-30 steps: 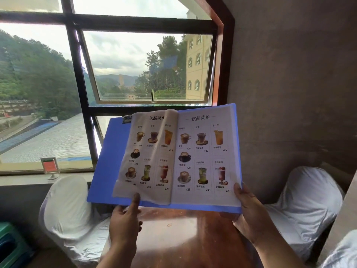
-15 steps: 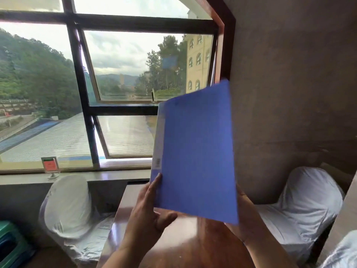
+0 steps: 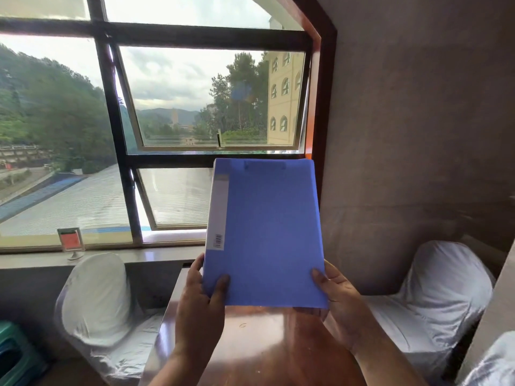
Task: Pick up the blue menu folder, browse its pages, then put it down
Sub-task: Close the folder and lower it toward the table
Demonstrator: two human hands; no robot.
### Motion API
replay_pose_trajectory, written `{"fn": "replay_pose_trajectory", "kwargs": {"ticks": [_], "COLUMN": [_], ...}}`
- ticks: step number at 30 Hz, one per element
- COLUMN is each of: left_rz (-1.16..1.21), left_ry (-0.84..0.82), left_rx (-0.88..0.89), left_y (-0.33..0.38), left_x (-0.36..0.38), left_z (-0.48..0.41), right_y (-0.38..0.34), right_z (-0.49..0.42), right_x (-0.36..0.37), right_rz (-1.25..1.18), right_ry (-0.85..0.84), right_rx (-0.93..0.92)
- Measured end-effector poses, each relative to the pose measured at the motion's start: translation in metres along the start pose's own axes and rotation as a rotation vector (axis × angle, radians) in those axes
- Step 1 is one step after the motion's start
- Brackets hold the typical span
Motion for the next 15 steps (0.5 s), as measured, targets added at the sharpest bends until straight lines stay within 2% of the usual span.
{"fn": "replay_pose_trajectory", "kwargs": {"ticks": [9, 11, 15], "left_rz": [0.006, -0.006, 0.039], "left_ry": [0.005, -0.033, -0.249], "left_rx": [0.017, -0.040, -0.278], "left_y": [-0.005, -0.015, -0.055], "left_x": [0.006, 0.006, 0.008], "left_z": [0.000, -0.002, 0.007], "right_y": [-0.002, 0.000, 0.027], "right_z": [-0.005, -0.007, 0.001], "right_x": [-0.005, -0.011, -0.035], "right_rz": [0.048, 0.057, 0.127], "right_ry": [0.026, 0.051, 0.136], "right_rx": [-0.009, -0.008, 0.042]}}
Point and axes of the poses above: each hand's wrist, its own z-axis away from the middle knuckle, its own x-axis out of the palm, y = z × x, the point moved 2 cm from there along -z, towards the middle knuckle, and after that the axes turned 4 degrees about y, right-handed, at the moved point
